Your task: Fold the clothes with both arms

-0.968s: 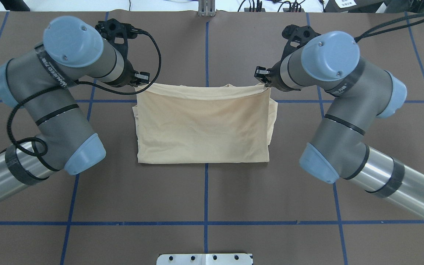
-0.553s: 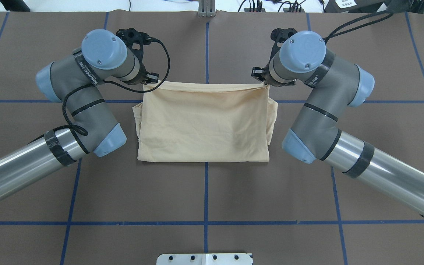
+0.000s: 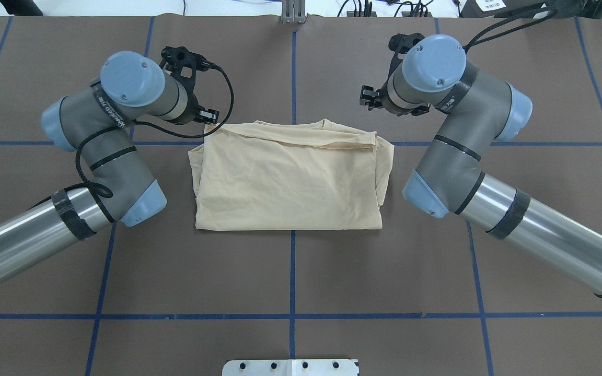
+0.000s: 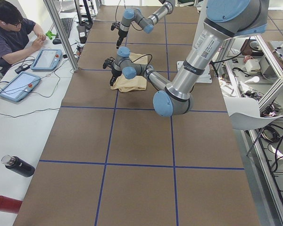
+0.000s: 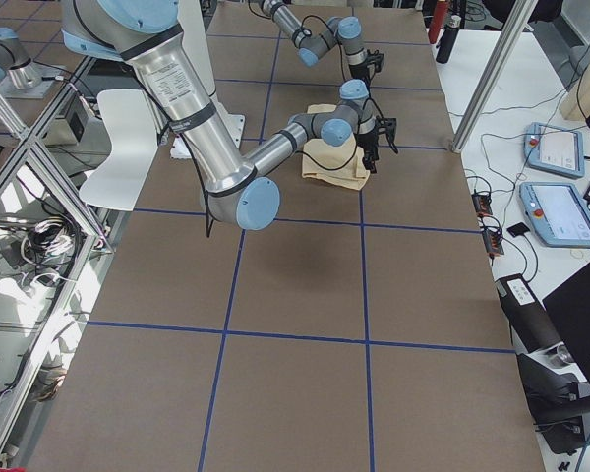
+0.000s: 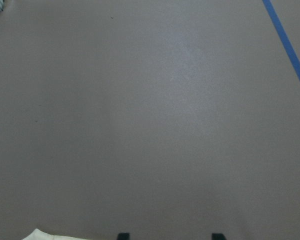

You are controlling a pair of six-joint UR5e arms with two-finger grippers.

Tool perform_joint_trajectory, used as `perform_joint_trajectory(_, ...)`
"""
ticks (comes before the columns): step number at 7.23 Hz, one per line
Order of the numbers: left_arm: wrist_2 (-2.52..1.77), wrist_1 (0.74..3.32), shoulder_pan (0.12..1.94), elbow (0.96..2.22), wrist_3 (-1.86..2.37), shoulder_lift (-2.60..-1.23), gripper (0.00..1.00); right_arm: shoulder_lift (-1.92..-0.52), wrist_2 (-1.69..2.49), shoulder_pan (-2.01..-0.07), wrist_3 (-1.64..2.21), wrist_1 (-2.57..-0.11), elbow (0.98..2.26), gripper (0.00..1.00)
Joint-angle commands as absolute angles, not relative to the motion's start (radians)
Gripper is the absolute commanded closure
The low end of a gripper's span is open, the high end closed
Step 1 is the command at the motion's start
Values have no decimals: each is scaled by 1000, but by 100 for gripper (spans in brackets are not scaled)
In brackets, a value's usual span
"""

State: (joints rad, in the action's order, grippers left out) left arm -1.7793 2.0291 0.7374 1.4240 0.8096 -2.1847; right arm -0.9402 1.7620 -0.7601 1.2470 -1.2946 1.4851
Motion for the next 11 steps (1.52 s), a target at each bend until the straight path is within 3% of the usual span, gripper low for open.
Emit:
perform_joint_trajectory(1,-1862,2052,735,1576,808,-2064,0,-965,1856,-796,1208,-1296,1529,1)
perform_joint_trajectory(3,-1891,2054,688,1692,915,-1970,0,-1032,1859,-802,1167,-1299,1603,1)
perform_joint_trajectory(6,-1882,2054,557,1697,988,-1959,0,-1034,1855,-801,1167,-1298,1606,1)
perform_joint_trajectory(7,-1881,2054,542,1692,988,-1959,8,-1035,1855,-801,1167,-1298,1606,1)
perform_joint_trajectory(11,-1878,2051,514,1687,988,-1957,69,-1037,1855,-801,1167,-1295,1605,1)
